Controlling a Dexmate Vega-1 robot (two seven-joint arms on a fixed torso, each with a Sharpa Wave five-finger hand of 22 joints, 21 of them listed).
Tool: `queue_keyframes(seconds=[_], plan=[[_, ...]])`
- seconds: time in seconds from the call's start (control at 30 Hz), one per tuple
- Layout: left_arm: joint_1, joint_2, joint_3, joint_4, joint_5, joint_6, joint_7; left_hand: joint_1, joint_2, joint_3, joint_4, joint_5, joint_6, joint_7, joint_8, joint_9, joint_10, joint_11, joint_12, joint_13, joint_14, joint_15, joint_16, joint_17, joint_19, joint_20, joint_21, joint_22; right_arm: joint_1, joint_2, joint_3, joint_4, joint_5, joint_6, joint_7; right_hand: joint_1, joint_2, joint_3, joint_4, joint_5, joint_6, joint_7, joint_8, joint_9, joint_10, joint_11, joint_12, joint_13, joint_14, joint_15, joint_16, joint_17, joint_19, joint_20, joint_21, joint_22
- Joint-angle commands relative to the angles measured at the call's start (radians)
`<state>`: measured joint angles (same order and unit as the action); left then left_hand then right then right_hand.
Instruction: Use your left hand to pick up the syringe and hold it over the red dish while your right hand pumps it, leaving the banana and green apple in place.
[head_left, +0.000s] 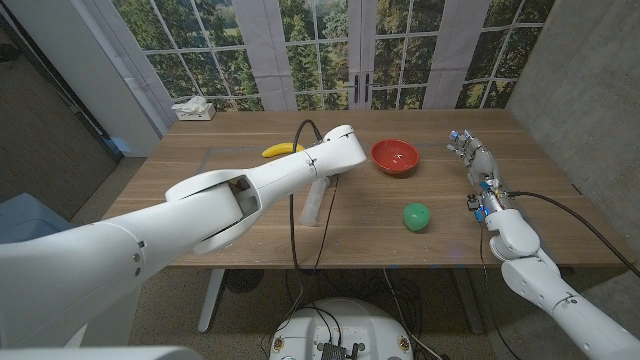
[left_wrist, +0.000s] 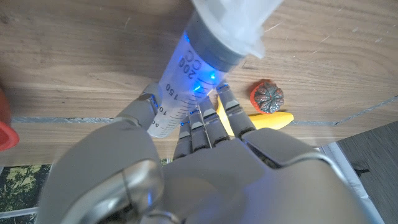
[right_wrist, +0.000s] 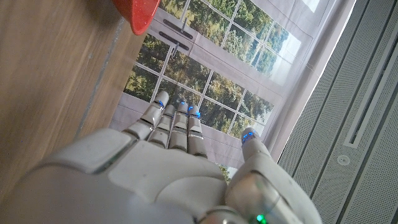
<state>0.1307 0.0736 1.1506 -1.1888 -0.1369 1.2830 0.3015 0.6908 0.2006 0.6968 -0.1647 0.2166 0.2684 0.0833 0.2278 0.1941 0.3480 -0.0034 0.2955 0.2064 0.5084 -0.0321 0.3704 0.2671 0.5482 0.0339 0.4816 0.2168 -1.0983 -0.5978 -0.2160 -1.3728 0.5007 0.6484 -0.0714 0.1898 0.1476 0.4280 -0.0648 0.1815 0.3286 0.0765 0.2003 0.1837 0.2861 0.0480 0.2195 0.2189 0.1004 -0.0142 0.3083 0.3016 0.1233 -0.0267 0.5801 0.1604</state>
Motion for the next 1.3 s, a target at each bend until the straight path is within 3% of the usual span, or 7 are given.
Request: queue_keyframes(seconds=[0.03,0.2,0.3,0.47,0.6,0.8,1.3], plan=[[-0.014,-0.051,-0.013,0.098,0.011,-0.017,0.003,0.077,0.009,0.03,0.019,0.02,0.079,0.007,0.017,0.006,0.093,-0.014,0.037,0.02,0.123,-0.108,0.09,0.074,0.074,-0.037,0.069,0.022,0.017,0.003,-0.005,0.019,-0.001,0.004,0.004,0.005,0.007,0.001,-0.003,-0.003,0.012,-0.004,0.004,0.004,0.009,0.003,0.007,-0.001,0.013,0.0,0.005,0.003,0.011,-0.001,-0.004,0.004],[-0.023,-0.082,-0.015,0.151,0.017,-0.015,0.008,0.063,-0.009,0.007,0.023,0.01,0.219,0.023,0.055,0.02,0.27,-0.046,0.113,0.049,0.262,-0.14,0.162,0.132,0.196,-0.114,0.189,0.048,0.018,0.003,-0.003,0.021,-0.004,0.005,-0.003,0.005,0.008,0.001,-0.003,-0.003,0.014,-0.004,0.004,0.005,0.011,0.004,0.007,-0.001,0.015,0.001,0.006,0.004,0.014,-0.001,-0.008,0.004],[-0.043,-0.116,-0.001,0.221,0.018,-0.014,-0.006,0.057,-0.009,0.004,0.023,0.007,0.275,0.025,0.073,0.03,0.346,-0.03,0.147,0.065,0.341,-0.162,0.192,0.152,0.262,-0.148,0.251,0.058,0.018,0.003,-0.002,0.023,0.0,0.006,-0.002,0.005,0.009,0.002,-0.003,-0.003,0.016,-0.004,0.005,0.005,0.012,0.005,0.007,-0.001,0.017,0.002,0.007,0.003,0.016,0.0,-0.01,0.004],[-0.073,-0.175,0.037,0.337,0.036,-0.019,-0.022,0.049,-0.012,0.01,0.013,0.003,0.382,0.021,0.119,0.05,0.471,-0.054,0.196,0.093,0.451,-0.192,0.225,0.174,0.311,-0.193,0.328,0.076,0.017,0.002,0.0,0.023,0.003,0.006,-0.001,0.005,0.01,0.002,-0.003,-0.003,0.018,-0.004,0.004,0.005,0.015,0.003,0.008,-0.001,0.021,0.002,0.008,0.003,0.021,0.001,-0.013,0.004],[-0.081,-0.234,0.066,0.438,0.077,-0.03,0.014,0.134,-0.021,0.044,-0.029,0.009,0.467,-0.012,0.187,0.109,0.618,-0.102,0.252,0.163,0.561,-0.202,0.296,0.249,0.329,-0.242,0.453,0.142,0.018,0.001,-0.001,0.028,0.005,0.008,0.004,0.005,0.011,0.003,-0.002,-0.003,0.019,-0.005,0.005,0.005,0.018,0.004,0.009,-0.001,0.024,0.002,0.009,0.004,0.025,0.004,-0.015,0.004],[-0.08,-0.291,0.068,0.544,0.116,-0.056,0.053,0.261,-0.046,0.03,-0.026,-0.001,0.491,-0.013,0.25,0.211,0.699,-0.15,0.321,0.305,0.633,-0.201,0.354,0.336,0.333,-0.255,0.581,0.178,0.014,-0.001,0.001,0.023,0.0,0.005,-0.006,0.005,0.012,0.003,-0.002,-0.003,0.021,-0.005,0.005,0.005,0.019,0.004,0.009,-0.001,0.028,0.004,0.011,0.004,0.028,0.005,-0.017,0.004],[0.004,-0.16,0.0,0.226,0.154,0.024,0.142,0.344,-0.041,0.004,-0.019,-0.029,0.466,0.008,0.259,0.317,0.701,-0.182,0.41,0.484,0.688,-0.199,0.35,0.354,0.319,-0.255,0.692,0.187,0.001,-0.006,0.006,0.006,-0.014,0.005,-0.023,0.005,0.012,0.004,-0.002,-0.004,0.022,-0.005,0.004,0.005,0.02,0.004,0.008,-0.001,0.028,0.002,0.011,0.004,0.033,0.006,-0.027,0.005]])
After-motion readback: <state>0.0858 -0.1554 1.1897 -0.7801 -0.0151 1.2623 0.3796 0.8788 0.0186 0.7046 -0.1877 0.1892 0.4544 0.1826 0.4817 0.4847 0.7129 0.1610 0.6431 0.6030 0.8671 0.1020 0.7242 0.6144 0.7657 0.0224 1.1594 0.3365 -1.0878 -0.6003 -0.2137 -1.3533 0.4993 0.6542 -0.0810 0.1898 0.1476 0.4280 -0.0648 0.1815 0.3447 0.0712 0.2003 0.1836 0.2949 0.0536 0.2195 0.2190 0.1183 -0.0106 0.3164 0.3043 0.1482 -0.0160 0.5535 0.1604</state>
